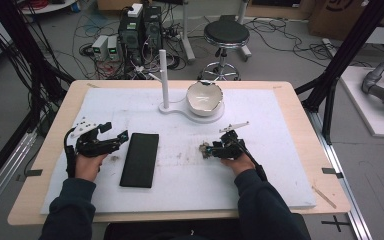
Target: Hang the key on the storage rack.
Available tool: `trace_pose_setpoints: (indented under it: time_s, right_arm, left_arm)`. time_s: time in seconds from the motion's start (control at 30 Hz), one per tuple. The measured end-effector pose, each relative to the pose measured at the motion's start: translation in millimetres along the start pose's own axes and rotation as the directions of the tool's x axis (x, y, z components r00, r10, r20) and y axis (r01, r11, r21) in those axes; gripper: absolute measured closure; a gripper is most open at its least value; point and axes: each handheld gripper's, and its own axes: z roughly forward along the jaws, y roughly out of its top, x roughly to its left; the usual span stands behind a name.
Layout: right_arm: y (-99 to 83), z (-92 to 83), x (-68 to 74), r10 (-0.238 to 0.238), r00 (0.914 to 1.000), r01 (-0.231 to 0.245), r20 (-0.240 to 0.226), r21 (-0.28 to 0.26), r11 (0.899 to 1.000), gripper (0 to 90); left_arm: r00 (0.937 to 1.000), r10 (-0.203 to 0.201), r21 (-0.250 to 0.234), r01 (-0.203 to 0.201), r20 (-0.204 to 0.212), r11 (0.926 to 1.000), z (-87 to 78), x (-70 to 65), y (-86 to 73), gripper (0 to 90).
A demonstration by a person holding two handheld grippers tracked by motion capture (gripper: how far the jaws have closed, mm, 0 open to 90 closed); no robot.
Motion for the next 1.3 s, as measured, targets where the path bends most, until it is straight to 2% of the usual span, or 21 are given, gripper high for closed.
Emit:
trace_pose_setpoints:
  time_s: [0.13,0.23,0.3,0.33,0.4,0.43,0.53,0.6,0.67,0.77,0.83,0.9,0.93,1.0,1.07,1.1,1.13,1.17,1.2,1.27,1.3]
  right_arm:
    - [-0.1,-0.6,-2.6,0.027,0.9990,-0.027,-0.035,0.002,1.000,55.2]
    - [1.3,0.3,1.7,0.016,0.9992,-0.016,-0.036,0.012,1.000,48.0]
    - [2.2,1.7,9.6,-0.060,0.9980,0.060,0.020,0.027,0.998,48.6]
    - [2.3,2.4,16.3,-0.096,0.9932,0.094,0.066,0.038,0.995,51.2]
    - [2.3,2.0,17.2,-0.094,0.9936,0.092,0.063,0.040,0.995,55.6]
    - [2.3,1.6,17.0,-0.086,0.9953,0.084,0.045,0.041,0.996,62.2]
    - [1.8,1.5,15.9,-0.052,0.9985,0.051,0.019,0.037,0.998,67.1]
    - [1.3,1.1,11.0,0.009,0.9999,-0.009,-0.010,0.030,1.000,71.8]
    - [0.1,0.7,1.6,0.087,0.9942,-0.086,-0.062,0.026,0.996,75.4]
    - [-3.3,1.5,-8.4,0.170,0.9772,-0.170,-0.127,0.014,0.985,78.1]
    - [-4.2,1.7,-10.9,0.188,0.9713,-0.189,-0.145,0.011,0.982,79.2]
    - [-3.8,1.6,-9.3,0.175,0.9713,-0.177,-0.160,0.007,0.984,82.9]
    - [-3.3,1.1,-6.1,0.152,0.9763,-0.153,-0.154,0.004,0.988,83.6]
    - [-1.1,-0.6,2.8,0.067,0.9907,-0.069,-0.118,-0.009,0.998,85.0]
    - [0.4,-1.2,12.8,-0.025,0.9974,0.024,-0.068,-0.012,1.000,85.1]
    - [1.5,-1.7,19.1,-0.086,0.9959,0.086,-0.029,-0.007,0.996,85.1]
    - [1.8,-1.5,25.7,-0.151,0.9886,0.151,0.004,-0.003,0.989,85.1]
    - [0.8,0.9,37.6,-0.258,0.9644,0.258,0.057,0.015,0.966,84.5]
    - [0.8,0.9,37.6,-0.258,0.9644,0.258,0.057,0.015,0.966,84.5]
    - [-0.5,6.8,43.1,-0.304,0.9492,0.300,0.082,0.048,0.953,83.6]
    - [-0.3,7.8,43.1,-0.303,0.9491,0.301,0.084,0.045,0.953,83.5]
  left_arm:
    - [1.0000,0.001,0.001,-0.001,-0.003,1.0000,0.0,0.2,-0.1,20.4]
    - [1.0000,0.002,0.003,-0.002,-0.003,1.0000,0.3,0.2,-0.3,20.4]
    - [1.0000,0.002,0.002,-0.002,-0.001,1.0000,0.4,-0.1,-0.2,20.4]
    - [1.0000,0.003,0.002,-0.003,-0.003,1.0000,0.4,0.0,-0.2,20.5]
    - [1.0000,0.001,0.002,-0.001,-0.002,1.0000,0.4,0.1,-0.2,20.5]
    - [1.0000,0.003,0.002,-0.003,-0.003,1.0000,0.3,0.1,-0.2,20.5]
    - [1.0000,0.003,0.002,-0.003,-0.001,1.0000,0.2,-0.2,-0.1,20.5]
    - [1.0000,0.003,0.001,-0.003,-0.002,1.0000,0.1,-0.2,-0.1,20.5]
    - [1.0000,0.004,0.002,-0.004,-0.003,1.0000,0.1,-0.2,-0.1,20.5]
    - [1.0000,0.006,0.006,-0.006,-0.006,1.0000,0.1,-0.4,-0.1,20.5]
    - [1.0000,0.006,0.005,-0.006,-0.006,1.0000,0.1,-0.3,-0.1,20.5]
    - [1.0000,0.005,0.004,-0.005,-0.006,1.0000,0.2,0.0,-0.1,20.5]
    - [1.0000,0.004,0.003,-0.004,-0.007,1.0000,0.2,0.1,-0.1,20.6]
    - [1.0000,0.003,0.003,-0.003,-0.006,1.0000,0.4,0.2,-0.2,20.7]
    - [1.0000,0.004,0.003,-0.004,-0.006,1.0000,0.5,0.1,-0.2,20.7]
    - [1.0000,0.004,0.002,-0.004,-0.006,1.0000,0.5,0.0,-0.2,20.7]
    - [1.0000,0.004,0.001,-0.004,-0.006,1.0000,0.3,0.0,-0.1,20.8]
    - [1.0000,0.004,0.001,-0.004,-0.006,1.0000,0.1,0.1,0.0,20.8]
    - [1.0000,0.004,0.002,-0.004,-0.008,1.0000,0.1,0.3,0.0,20.8]
    - [1.0000,0.005,0.003,-0.005,-0.007,1.0000,0.1,0.4,0.0,20.7]
    - [1.0000,0.005,0.002,-0.005,-0.007,1.0000,-0.1,0.3,0.0,20.8]
